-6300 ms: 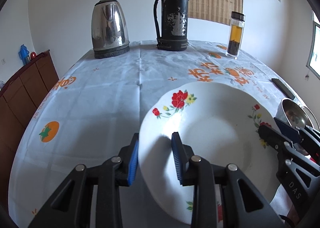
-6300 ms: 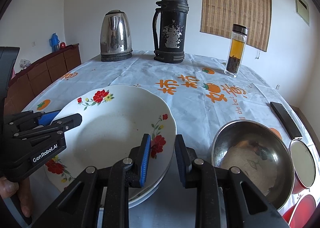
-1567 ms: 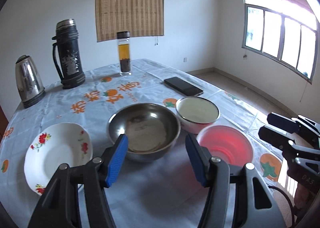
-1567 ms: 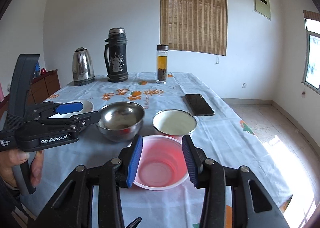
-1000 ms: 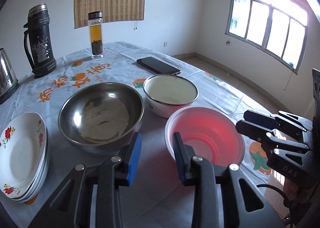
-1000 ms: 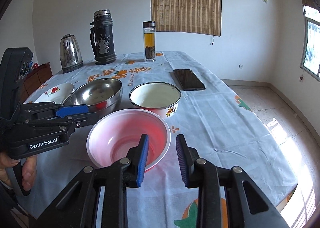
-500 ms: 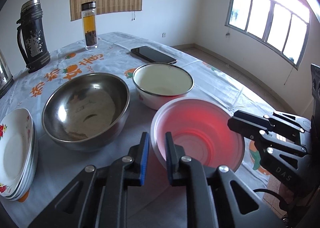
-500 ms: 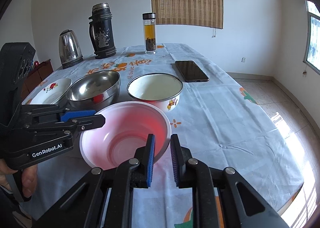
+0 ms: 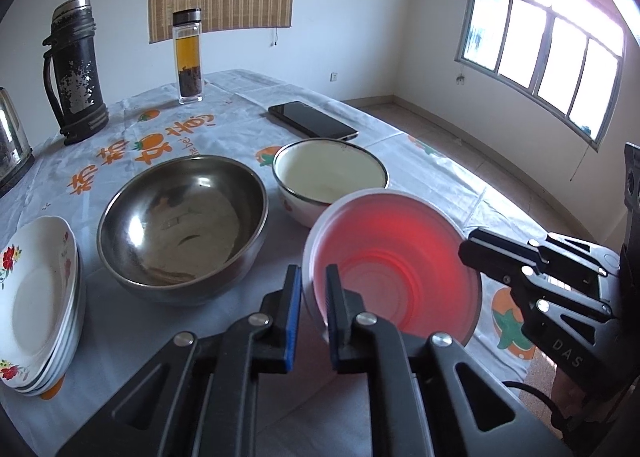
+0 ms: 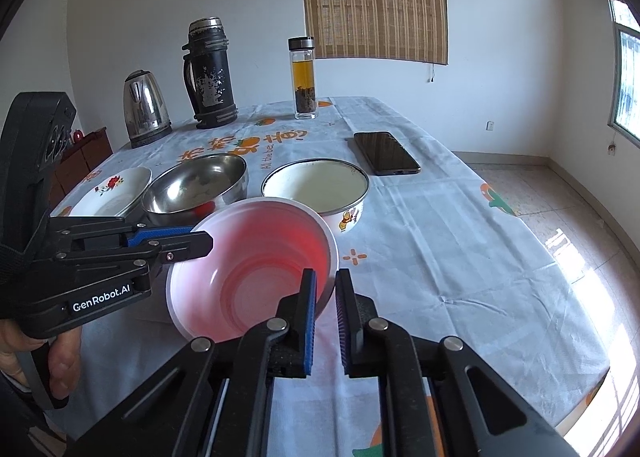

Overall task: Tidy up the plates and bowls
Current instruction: 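Lift the pink bowl with the left tool and carry it over the steel bowl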

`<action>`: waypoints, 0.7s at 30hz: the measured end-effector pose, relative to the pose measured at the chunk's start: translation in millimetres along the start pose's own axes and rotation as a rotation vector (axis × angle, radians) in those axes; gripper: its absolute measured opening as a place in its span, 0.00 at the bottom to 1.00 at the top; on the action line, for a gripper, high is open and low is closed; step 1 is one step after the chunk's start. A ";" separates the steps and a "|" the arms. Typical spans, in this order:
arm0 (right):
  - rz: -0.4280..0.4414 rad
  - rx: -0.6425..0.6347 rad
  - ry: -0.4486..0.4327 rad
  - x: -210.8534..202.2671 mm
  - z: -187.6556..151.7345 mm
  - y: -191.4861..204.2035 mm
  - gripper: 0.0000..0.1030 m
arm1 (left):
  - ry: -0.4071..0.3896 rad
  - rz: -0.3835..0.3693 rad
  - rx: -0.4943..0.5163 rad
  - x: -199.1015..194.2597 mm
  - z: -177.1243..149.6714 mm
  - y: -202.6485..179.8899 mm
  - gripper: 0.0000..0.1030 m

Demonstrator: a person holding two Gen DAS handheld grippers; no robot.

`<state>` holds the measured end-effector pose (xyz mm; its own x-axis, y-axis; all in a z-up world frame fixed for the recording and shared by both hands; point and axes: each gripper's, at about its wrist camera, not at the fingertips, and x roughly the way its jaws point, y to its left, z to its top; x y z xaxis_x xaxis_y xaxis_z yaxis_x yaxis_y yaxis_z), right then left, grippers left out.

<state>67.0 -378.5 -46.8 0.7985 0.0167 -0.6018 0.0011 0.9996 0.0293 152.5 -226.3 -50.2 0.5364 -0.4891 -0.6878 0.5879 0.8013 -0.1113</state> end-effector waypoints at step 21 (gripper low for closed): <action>0.045 -0.019 -0.085 -20.5 28.8 14.6 0.10 | -0.072 0.024 -0.043 -37.7 23.5 15.9 0.08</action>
<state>68.0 -365.0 -11.0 0.8458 0.0601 -0.5301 -0.0467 0.9982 0.0387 155.8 -203.2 -9.2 0.5933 -0.4915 -0.6376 0.5485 0.8265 -0.1267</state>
